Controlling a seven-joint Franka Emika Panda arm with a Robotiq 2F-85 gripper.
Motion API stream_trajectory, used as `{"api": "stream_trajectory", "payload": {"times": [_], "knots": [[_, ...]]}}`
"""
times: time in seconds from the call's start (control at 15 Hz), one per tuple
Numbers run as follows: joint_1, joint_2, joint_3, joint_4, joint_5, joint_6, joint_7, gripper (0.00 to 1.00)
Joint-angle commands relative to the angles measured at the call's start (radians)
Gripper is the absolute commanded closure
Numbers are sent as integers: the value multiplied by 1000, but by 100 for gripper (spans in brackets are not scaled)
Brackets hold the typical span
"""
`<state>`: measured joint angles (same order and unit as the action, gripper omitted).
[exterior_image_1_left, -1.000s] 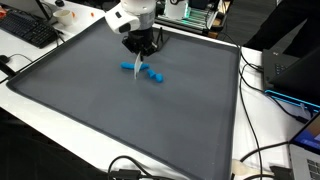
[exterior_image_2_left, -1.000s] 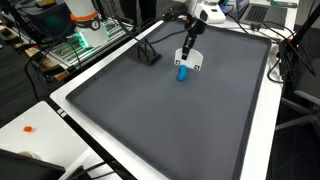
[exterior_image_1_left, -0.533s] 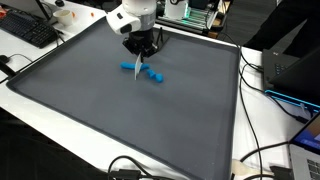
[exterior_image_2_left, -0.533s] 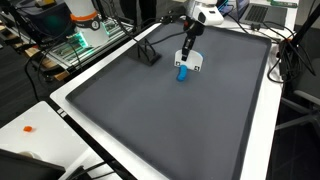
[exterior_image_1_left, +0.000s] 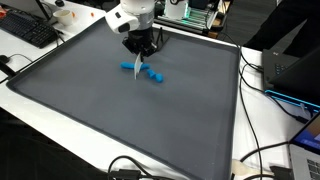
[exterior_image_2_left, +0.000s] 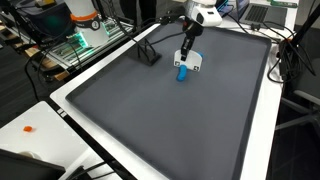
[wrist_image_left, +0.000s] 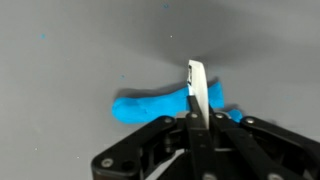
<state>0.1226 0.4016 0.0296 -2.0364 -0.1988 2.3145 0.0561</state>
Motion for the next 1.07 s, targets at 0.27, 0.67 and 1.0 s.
{"api": "stream_trajectory", "payload": {"times": [0.27, 0.67, 1.0], "knots": [[-25, -15, 15, -52, 70, -71, -32, 99], [-28, -31, 20, -44, 99, -136, -54, 99], [-29, -52, 21, -39, 95, -179, -72, 99]]}}
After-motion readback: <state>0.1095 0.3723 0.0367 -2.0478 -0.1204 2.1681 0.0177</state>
